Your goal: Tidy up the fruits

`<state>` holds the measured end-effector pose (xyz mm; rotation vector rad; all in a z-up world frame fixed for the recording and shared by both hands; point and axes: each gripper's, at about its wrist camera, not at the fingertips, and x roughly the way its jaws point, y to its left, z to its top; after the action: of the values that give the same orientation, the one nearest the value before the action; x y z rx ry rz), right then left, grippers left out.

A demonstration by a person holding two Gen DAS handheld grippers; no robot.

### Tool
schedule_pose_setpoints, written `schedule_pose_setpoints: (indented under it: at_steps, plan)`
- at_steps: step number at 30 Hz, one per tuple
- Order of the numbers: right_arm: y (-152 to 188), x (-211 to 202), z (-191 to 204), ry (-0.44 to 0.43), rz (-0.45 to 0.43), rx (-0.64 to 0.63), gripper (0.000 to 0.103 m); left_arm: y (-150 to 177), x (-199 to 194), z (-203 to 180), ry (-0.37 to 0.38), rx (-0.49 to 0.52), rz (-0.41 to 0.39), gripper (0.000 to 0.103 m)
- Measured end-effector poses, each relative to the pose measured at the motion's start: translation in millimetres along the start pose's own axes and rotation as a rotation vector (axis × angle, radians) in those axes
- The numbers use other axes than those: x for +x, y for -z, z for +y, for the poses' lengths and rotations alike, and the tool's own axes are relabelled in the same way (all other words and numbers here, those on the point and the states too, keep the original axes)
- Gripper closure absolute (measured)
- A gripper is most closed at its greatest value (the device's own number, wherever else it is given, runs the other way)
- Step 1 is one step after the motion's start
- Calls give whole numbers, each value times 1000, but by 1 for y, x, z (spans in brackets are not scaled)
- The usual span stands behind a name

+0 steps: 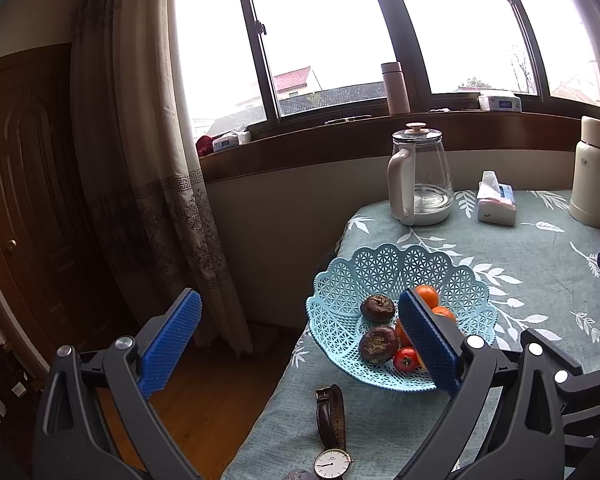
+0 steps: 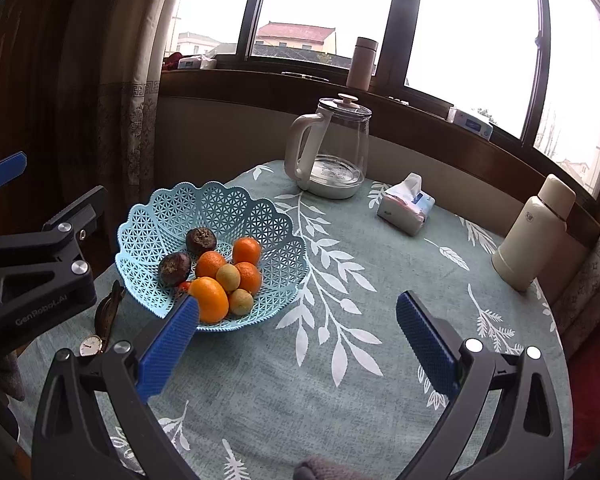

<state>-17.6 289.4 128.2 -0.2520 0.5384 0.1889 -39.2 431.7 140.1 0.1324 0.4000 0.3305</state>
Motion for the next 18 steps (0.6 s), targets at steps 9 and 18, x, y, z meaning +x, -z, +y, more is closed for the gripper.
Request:
schedule_pose_setpoints:
  at_steps: [9, 18]
  plan:
    - [0, 0, 2, 2, 1, -12, 5, 1, 1, -1, -3, 7, 5, 3]
    - [2, 4, 2, -13, 9, -12, 5, 1, 2, -2, -5, 15, 7, 3]
